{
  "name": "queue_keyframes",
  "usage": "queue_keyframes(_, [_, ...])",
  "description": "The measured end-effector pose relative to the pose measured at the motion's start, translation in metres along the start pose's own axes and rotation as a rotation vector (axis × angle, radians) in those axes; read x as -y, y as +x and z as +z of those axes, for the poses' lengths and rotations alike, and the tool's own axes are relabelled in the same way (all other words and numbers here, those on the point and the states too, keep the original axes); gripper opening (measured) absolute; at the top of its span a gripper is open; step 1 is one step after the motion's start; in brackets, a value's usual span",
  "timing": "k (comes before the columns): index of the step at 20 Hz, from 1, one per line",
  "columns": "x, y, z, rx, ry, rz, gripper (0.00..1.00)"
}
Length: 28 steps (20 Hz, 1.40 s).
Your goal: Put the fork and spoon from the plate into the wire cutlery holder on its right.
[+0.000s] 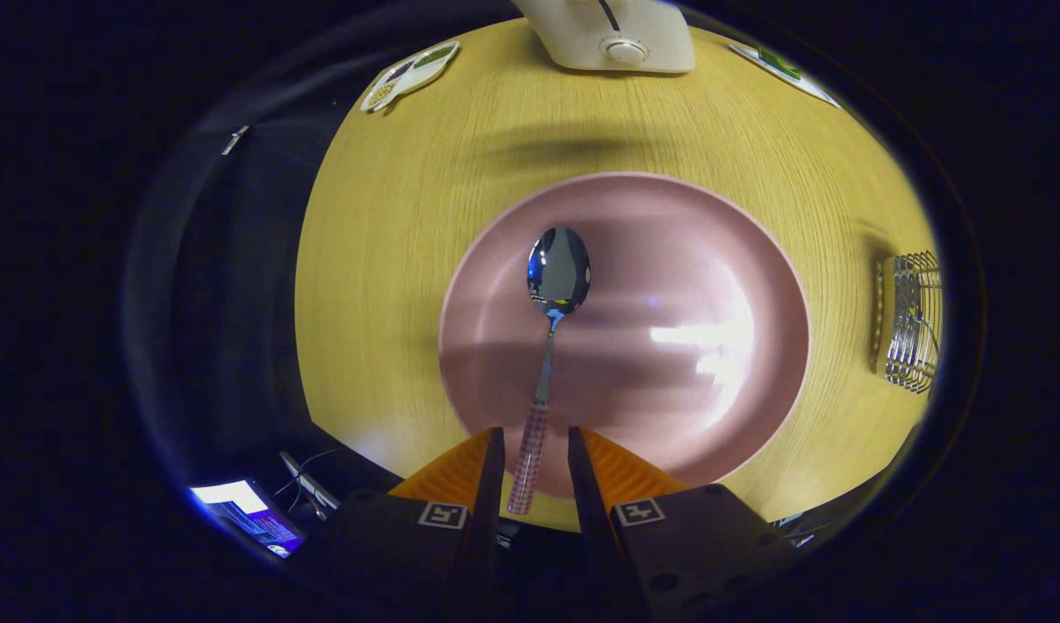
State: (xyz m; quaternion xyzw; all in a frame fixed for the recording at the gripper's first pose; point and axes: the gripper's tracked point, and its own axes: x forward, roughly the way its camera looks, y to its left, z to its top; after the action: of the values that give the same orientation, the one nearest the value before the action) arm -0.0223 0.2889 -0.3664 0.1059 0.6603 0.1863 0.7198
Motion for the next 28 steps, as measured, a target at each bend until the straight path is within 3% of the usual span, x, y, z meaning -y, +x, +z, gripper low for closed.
queue_keyframes(2, [0.0,0.002,-0.005,0.002,0.017,0.01,0.47])
queue_keyframes(3, [0.007,0.008,-0.003,0.009,0.03,-0.011,0.37])
queue_keyframes(4, [0.01,0.006,-0.006,0.002,0.026,-0.017,0.17])
queue_keyframes(6, [0.01,0.005,-0.007,-0.011,0.032,0.01,0.12])
queue_keyframes(11, [0.008,-0.028,0.001,0.007,0.035,0.124,0.08])
queue_keyframes(17, [0.031,-0.136,-0.006,0.052,-0.084,0.225,0.08])
queue_keyframes(22, [0.12,-0.22,-0.006,0.035,-0.118,0.123,0.08])
queue_keyframes(26, [0.194,-0.243,-0.016,-0.133,-0.11,-0.019,0.08])
queue_keyframes(28, [0.214,-0.249,-0.021,-0.236,-0.101,-0.05,0.08])
